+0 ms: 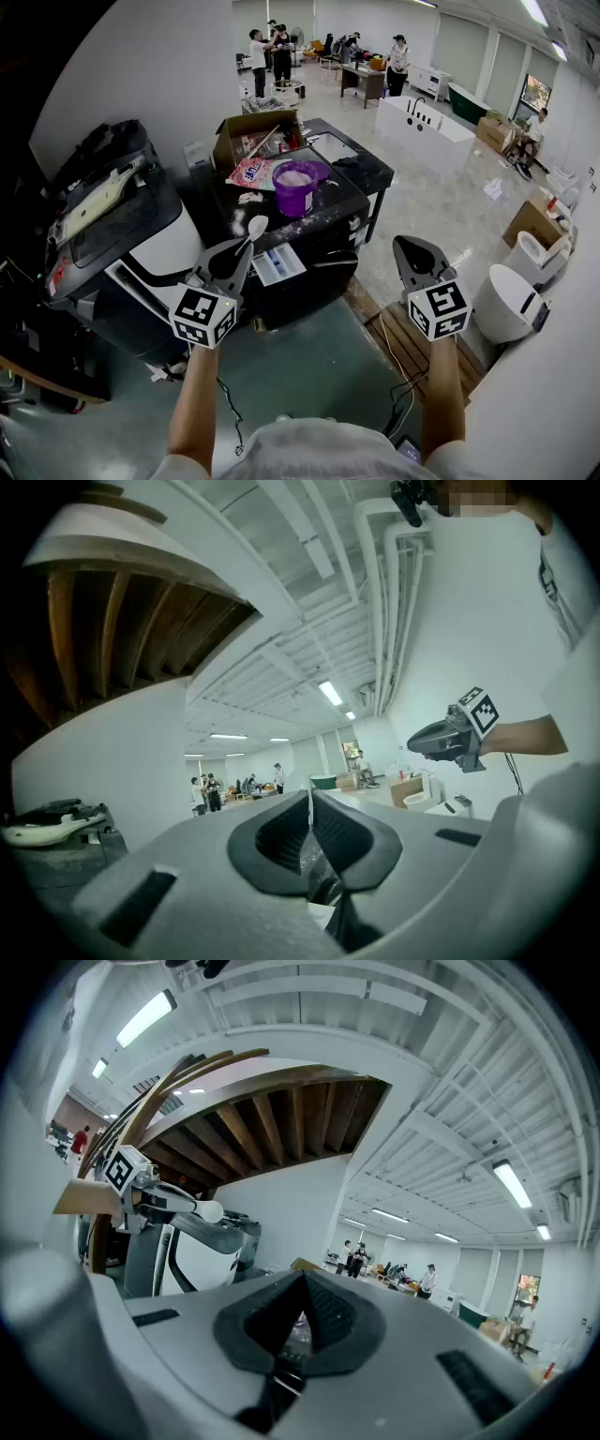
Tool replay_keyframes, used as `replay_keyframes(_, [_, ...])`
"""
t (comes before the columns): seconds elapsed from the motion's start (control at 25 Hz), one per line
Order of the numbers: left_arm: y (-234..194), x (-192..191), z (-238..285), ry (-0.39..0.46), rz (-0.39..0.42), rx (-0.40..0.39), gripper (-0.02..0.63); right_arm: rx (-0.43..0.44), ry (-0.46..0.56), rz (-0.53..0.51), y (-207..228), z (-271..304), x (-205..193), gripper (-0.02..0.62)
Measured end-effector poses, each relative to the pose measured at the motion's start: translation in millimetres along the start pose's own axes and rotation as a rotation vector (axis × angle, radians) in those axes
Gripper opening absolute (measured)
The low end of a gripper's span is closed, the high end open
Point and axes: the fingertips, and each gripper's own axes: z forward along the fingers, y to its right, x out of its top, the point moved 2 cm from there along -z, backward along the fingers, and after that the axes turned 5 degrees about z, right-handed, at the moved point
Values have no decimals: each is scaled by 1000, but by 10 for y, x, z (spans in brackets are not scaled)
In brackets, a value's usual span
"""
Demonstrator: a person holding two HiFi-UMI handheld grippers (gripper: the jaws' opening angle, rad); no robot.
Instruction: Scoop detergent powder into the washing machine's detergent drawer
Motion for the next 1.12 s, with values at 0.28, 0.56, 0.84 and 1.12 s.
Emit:
replay_keyframes(0.28, [184,12,91,-11,12,25,15,23,62,76,183,-121,-56,3])
replay_keyframes(0.56, [295,-78,109,-48,6,60,15,76,29,95,286,-78,-278,3])
replay_keyframes(0.84, [138,-187,411,-69,16,62,15,102,24,97,389,281,-386,3])
replay_keyframes(1.12, [-459,-479,1017,-72,13,46,15,94,3,92,564,1084,-475,3])
